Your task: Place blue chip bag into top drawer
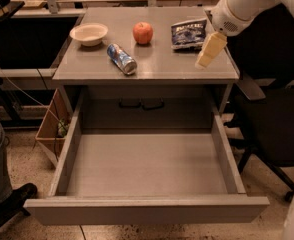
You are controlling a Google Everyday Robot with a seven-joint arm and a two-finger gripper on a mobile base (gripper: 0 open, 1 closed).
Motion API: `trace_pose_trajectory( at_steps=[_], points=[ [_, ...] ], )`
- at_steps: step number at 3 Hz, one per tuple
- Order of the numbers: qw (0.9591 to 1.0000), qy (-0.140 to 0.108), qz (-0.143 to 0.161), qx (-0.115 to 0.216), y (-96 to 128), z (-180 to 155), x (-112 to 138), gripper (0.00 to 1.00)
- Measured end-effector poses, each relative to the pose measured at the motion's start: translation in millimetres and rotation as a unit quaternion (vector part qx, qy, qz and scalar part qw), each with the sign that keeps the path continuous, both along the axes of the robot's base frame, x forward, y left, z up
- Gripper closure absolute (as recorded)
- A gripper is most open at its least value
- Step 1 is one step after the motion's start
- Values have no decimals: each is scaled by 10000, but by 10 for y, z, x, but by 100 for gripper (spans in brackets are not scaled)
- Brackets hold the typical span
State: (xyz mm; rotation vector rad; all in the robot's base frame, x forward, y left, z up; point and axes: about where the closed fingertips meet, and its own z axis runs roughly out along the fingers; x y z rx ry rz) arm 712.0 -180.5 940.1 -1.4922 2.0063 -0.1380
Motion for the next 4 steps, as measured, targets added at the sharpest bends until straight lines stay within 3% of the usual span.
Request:
trace_pose_trajectory(
  at_steps=[1, 2, 4],
  points=[
    [9981, -180, -296, 508, -6, -212, 495, 0],
    [9875, -446, -651, 1366, -19, -428, 1096, 0],
    [9656, -694, -1153, 2224, -138, -612, 1627, 3]
  ],
)
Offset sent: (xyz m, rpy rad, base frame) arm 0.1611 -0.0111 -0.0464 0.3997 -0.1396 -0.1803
